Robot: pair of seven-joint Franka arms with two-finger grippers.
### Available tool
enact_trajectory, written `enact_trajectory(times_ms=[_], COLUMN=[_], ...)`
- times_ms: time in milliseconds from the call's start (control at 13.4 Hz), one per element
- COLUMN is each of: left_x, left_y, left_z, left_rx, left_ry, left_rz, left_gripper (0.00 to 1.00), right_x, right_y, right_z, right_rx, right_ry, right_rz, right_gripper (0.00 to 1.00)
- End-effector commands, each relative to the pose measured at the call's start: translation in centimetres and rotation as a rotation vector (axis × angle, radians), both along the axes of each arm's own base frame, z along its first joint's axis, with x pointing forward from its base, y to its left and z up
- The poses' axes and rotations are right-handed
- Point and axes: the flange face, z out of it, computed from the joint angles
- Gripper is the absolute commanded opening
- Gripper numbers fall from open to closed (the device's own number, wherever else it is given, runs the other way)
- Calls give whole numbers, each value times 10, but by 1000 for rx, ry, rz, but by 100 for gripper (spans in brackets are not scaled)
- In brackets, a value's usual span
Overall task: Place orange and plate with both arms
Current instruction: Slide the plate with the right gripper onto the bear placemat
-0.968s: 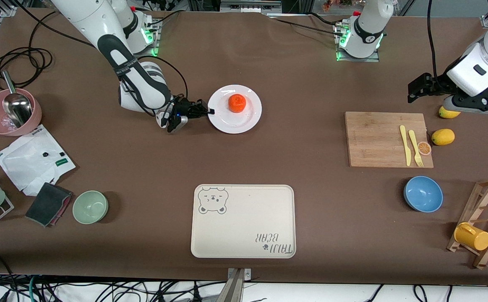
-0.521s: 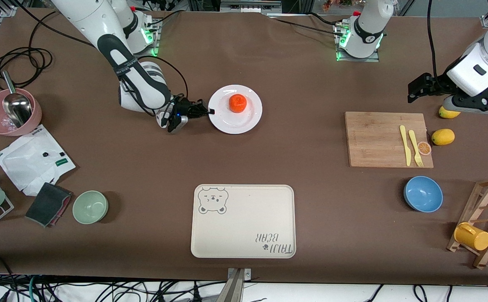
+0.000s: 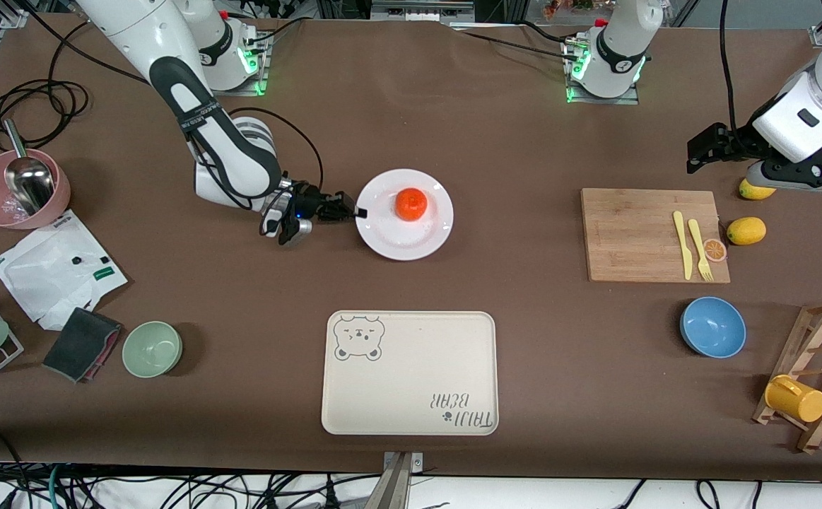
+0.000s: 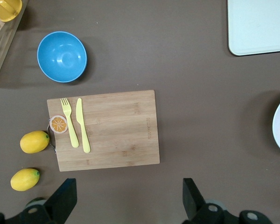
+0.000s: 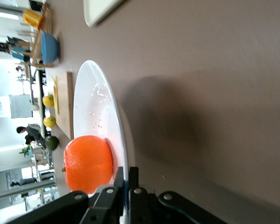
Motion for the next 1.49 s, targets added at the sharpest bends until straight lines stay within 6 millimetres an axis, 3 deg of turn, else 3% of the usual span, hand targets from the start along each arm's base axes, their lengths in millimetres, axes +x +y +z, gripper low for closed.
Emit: enact_trajectory(times_ms=[0,223,372,447,819,968,1415], left_x=[2,2,2,2,2,2,1], left_y=[-1,-1,-1,-1,-4,-4,-10], left_z=[7,7,7,6,6,6,6], left_rx=[-21,-21,-21,-21,-21,-21,-21], left_ry=[6,6,6,9,7,9,7], left_rz=[-11,-11,-11,-11,-16,-16,-25], left_gripper=[100,100,100,100,100,100,100], right_x=[61,127,159,177,234,246,238], right_y=[12,17,17,13,-6,-10,-1], right_z=[8,-4,-29,-27,-28,-30,-53], right_rx=[50,107,105,96,33,21,17], right_ry=[8,-46,-59,-68,-70,-92,-61], right_rz=[-50,-88,-87,-94,-138,-143,-141], right_gripper=[0,0,0,0,0,0,0])
